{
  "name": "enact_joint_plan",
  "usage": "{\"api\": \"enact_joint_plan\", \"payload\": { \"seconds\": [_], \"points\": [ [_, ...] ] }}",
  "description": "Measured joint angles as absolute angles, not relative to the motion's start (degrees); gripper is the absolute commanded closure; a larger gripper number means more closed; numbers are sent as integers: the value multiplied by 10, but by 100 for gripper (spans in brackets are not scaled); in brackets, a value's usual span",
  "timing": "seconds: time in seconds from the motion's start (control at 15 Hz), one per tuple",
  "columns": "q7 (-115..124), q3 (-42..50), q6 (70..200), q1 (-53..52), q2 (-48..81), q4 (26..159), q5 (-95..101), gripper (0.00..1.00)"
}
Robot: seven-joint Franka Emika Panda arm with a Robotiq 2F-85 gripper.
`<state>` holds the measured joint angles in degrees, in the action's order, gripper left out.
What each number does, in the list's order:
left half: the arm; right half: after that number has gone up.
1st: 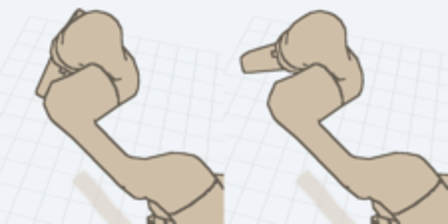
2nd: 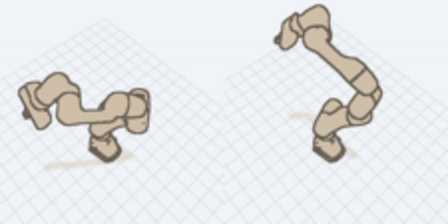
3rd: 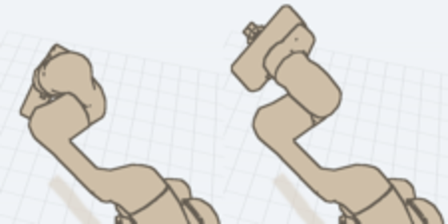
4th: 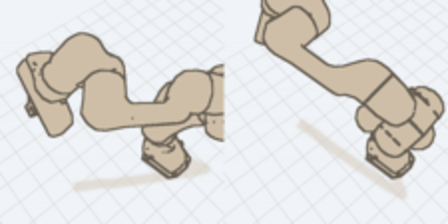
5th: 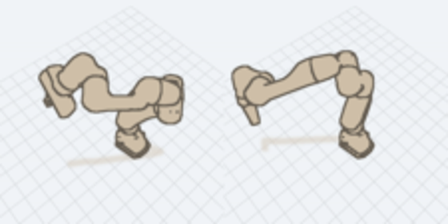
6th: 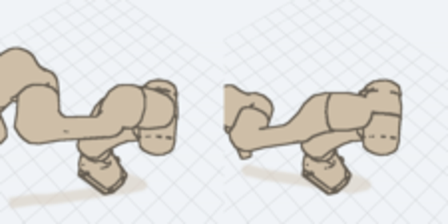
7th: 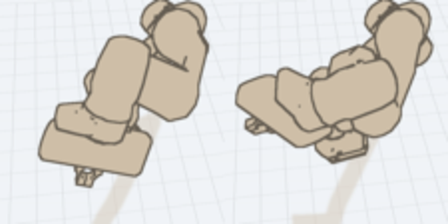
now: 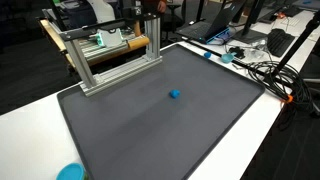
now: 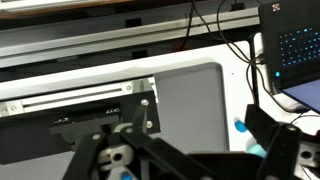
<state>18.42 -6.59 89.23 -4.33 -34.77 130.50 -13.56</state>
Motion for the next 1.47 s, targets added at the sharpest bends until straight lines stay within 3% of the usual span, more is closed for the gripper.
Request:
{"api": "enact_joint_plan", "payload": {
  "seconds": [1.2,1.47],
  "points": [
    [62,-36,965,-17,-393,1365,1,0],
    [62,-35,1051,-17,-394,1388,-8,0]
  ]
}}
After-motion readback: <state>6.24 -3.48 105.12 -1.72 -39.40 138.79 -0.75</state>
